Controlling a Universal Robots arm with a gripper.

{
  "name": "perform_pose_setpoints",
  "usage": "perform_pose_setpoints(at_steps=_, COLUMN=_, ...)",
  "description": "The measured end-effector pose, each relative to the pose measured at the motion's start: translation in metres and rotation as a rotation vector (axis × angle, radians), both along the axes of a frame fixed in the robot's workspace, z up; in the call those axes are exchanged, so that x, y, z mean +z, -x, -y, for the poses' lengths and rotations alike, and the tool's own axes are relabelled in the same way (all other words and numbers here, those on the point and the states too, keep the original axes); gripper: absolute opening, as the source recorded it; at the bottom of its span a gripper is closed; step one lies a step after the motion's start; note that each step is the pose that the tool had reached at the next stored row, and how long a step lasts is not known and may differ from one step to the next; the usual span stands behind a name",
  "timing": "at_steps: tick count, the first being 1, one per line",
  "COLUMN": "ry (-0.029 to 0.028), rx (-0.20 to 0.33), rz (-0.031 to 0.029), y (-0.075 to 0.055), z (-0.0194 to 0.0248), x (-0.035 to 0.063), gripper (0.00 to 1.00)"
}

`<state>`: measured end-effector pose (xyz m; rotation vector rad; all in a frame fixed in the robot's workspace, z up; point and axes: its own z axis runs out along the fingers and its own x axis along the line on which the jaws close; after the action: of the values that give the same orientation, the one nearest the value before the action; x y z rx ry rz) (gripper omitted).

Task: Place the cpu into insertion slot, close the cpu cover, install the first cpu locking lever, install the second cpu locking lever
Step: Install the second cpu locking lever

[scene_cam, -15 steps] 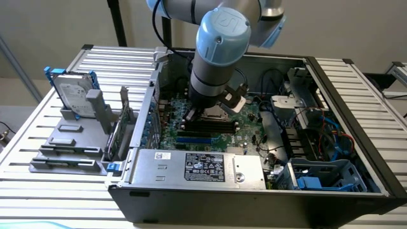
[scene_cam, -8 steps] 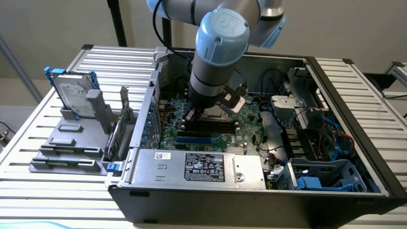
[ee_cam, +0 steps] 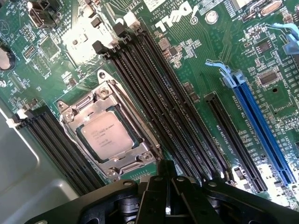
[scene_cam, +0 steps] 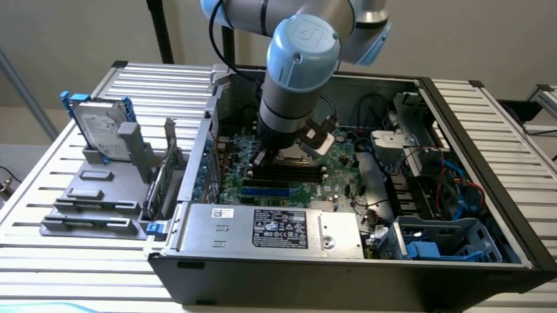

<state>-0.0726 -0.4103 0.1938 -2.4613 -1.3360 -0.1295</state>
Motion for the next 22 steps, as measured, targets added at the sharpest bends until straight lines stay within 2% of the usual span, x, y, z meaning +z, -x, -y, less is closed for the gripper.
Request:
perform_pose_setpoints(at_steps=5, ry=0.0017, rx=0.000, rz=0.0000, y=0.000, z=-0.0007, x=-0.0019, gripper=0.11)
perform_pose_setpoints(at_steps=11, ry=0.0126, rx=0.000, rz=-0.0009, y=0.001, z=-0.0007, x=-0.0007, gripper=0.11)
perform_pose_setpoints(at_steps=19, ry=0.0139, rx=0.000, rz=-0.0024, y=0.001, z=-0.0007, x=0.0197, gripper=0.11)
perform_pose_setpoints(at_steps=22, ry=0.0138, rx=0.000, rz=-0.0024, y=0.001, z=-0.0007, x=0.0219, gripper=0.11)
